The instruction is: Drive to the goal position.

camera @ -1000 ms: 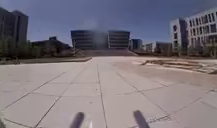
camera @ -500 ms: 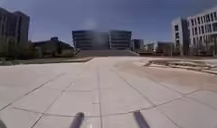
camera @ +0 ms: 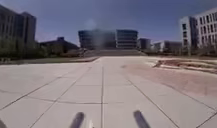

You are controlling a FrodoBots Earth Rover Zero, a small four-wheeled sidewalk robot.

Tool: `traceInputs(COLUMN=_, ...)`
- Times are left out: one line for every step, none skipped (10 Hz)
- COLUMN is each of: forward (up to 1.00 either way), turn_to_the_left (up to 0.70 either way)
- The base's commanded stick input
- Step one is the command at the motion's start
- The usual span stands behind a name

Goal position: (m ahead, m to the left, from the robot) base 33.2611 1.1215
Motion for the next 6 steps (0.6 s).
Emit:
traceInputs(forward=1.00, turn_to_the_left=0.00)
traceInputs(forward=1.00, turn_to_the_left=0.00)
traceInputs(forward=1.00, turn_to_the_left=0.00)
traceInputs(forward=1.00, turn_to_the_left=0.00)
traceInputs(forward=1.00, turn_to_the_left=0.00)
traceInputs(forward=1.00, turn_to_the_left=0.00)
